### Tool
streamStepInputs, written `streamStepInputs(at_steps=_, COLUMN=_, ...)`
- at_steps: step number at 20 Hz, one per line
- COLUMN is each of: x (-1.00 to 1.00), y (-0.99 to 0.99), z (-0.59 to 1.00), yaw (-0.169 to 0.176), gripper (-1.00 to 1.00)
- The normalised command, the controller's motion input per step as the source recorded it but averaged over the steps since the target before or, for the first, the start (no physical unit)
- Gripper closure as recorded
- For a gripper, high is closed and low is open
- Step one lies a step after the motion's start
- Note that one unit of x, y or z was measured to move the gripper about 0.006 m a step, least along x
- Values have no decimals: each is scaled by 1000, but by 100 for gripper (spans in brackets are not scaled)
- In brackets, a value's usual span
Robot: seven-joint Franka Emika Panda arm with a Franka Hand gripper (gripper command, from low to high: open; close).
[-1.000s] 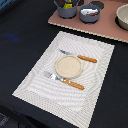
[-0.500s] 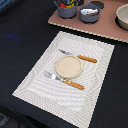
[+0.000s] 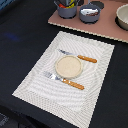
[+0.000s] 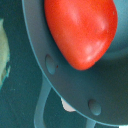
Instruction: Interact with the objects in diverse but meaningful ways.
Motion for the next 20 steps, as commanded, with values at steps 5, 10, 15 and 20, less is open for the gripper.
streamStepInputs(at_steps=5, x=-70, y=0, z=338, yaw=0, gripper=-100)
streamStepInputs(at_steps=10, x=-5, y=0, z=178, yaw=0, gripper=-100)
streamStepInputs(at_steps=15, x=-7, y=-15, z=14, yaw=0, gripper=-100)
streamStepInputs(at_steps=20, x=0, y=-113, z=0, yaw=-19, gripper=-100)
